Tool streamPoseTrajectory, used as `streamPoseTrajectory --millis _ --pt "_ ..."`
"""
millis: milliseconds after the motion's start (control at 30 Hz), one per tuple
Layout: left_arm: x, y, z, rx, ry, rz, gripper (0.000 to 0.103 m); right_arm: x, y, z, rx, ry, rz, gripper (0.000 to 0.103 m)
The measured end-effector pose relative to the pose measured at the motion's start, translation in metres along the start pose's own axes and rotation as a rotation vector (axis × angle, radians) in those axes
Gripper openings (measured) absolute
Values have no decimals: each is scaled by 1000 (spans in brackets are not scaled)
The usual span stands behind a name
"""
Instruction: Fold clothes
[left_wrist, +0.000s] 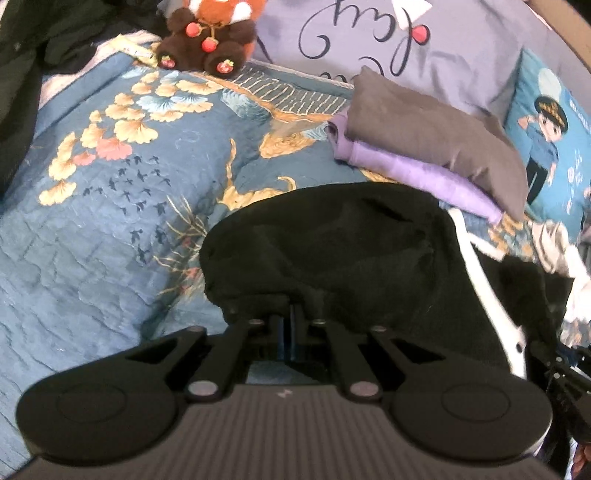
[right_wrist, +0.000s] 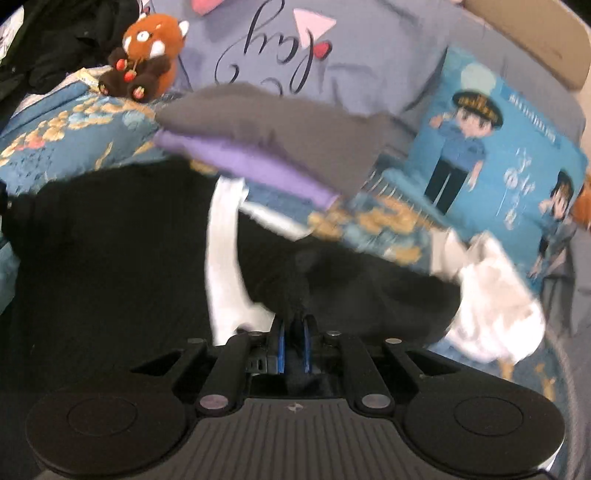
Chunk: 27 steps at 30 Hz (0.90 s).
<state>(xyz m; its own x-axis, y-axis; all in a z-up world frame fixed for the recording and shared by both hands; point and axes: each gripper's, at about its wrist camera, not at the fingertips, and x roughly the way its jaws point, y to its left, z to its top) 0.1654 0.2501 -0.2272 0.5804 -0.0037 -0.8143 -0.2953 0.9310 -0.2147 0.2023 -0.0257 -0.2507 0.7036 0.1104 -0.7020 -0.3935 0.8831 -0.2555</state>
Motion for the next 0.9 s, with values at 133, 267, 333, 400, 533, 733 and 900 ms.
streamPoseTrajectory --millis 133,267,333,400,533,733,900 --pt "0 1 -1 23 3 12 3 1 2 -15 -38 15 -7 9" --pt "-1 -6 1 49 0 15 3 2 5 -22 -74 19 -9 9" --pt "-1 -12 3 66 -1 13 3 3 7 -24 -90 22 -8 9" --pt "-2 -17 4 80 -3 14 3 4 7 -24 -95 26 -6 9" --pt "-3 -24 6 104 -5 21 3 6 5 -23 -84 39 0 9" --pt "-12 -39 10 176 -36 45 3 9 -2 -23 -42 61 20 10" --pt "-24 -78 20 369 -113 92 3 9 -5 -25 -14 60 29 10"
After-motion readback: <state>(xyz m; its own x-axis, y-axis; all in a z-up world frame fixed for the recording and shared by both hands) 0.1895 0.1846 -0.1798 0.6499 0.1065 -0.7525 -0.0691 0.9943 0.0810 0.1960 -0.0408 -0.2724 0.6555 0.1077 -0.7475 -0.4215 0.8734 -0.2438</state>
